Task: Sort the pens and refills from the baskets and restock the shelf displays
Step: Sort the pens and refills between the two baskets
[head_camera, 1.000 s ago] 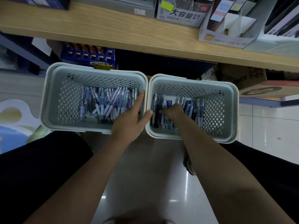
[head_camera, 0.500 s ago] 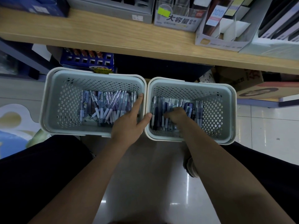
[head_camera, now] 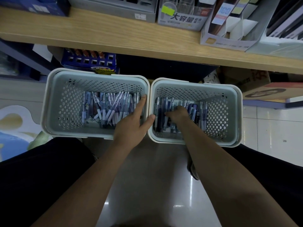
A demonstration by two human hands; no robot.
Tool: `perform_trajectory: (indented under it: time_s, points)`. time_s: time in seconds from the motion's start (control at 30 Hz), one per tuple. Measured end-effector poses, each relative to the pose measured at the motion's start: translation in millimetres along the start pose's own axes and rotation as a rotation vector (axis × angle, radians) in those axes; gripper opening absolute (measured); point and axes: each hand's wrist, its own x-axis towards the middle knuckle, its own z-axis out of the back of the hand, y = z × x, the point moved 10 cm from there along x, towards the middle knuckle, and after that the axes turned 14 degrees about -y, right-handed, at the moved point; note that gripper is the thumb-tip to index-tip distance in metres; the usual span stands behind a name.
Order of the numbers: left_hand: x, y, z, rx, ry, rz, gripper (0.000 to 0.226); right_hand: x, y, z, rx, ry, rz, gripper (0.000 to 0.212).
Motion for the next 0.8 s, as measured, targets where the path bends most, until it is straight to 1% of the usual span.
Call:
perform_trajectory:
  time_s: [0.1,0.2,0.27,0.3,0.37,0.43,0.47,0.5,0.57,0.7,0.8]
  points:
    - [-0.5,0.6,-0.7,-0.002,0.007,0.007,0.071,0.9,-2.1,3.5,0.05,-0.004,-0.023,0.045]
    - [-0.4,0.3,-0.7,-0.008,0.003,0.004,0.072,-5.4,4.7,6.9,0.186,0.008,0.013,0.017]
    - [0.2,0.5,-0.8,-0.007,0.005,0.007,0.071,-10.2,11.9,-0.6,0.186,0.031,0.072,0.008]
    - [0.3,0.7,-1.0,-0.006,0.007,0.011,0.071,-11.2,14.8,-5.2,0.134,0.028,0.102,0.006]
    - [-0.4,0.9,-0.9,-0.007,0.011,0.019,0.071,-11.7,20.1,-10.6,0.017,-0.019,0.144,0.009]
    - [-0.9,0.4,-0.6,-0.012,0.013,0.024,0.071,-11.0,26.0,-11.9,-0.032,-0.077,0.161,0.008]
    - [-0.9,0.0,-0.6,-0.015,0.014,0.025,0.071,-9.4,28.0,-13.3,-0.039,-0.097,0.167,0.014]
    - [-0.8,-0.1,-0.4,-0.019,0.015,0.026,0.071,-9.4,30.0,-15.6,-0.041,-0.102,0.167,0.02]
    - [-0.1,-0.2,-0.4,-0.024,0.014,0.021,0.071,-12.4,32.0,-21.3,-0.04,-0.085,0.165,0.025]
    - [-0.2,0.0,-0.4,-0.027,0.011,0.016,0.071,-6.0,23.2,-25.2,-0.018,-0.096,0.131,0.025]
    - [-0.3,0.1,-0.6,-0.023,0.017,0.021,0.071,-3.5,20.3,-26.5,-0.023,-0.06,0.112,0.027]
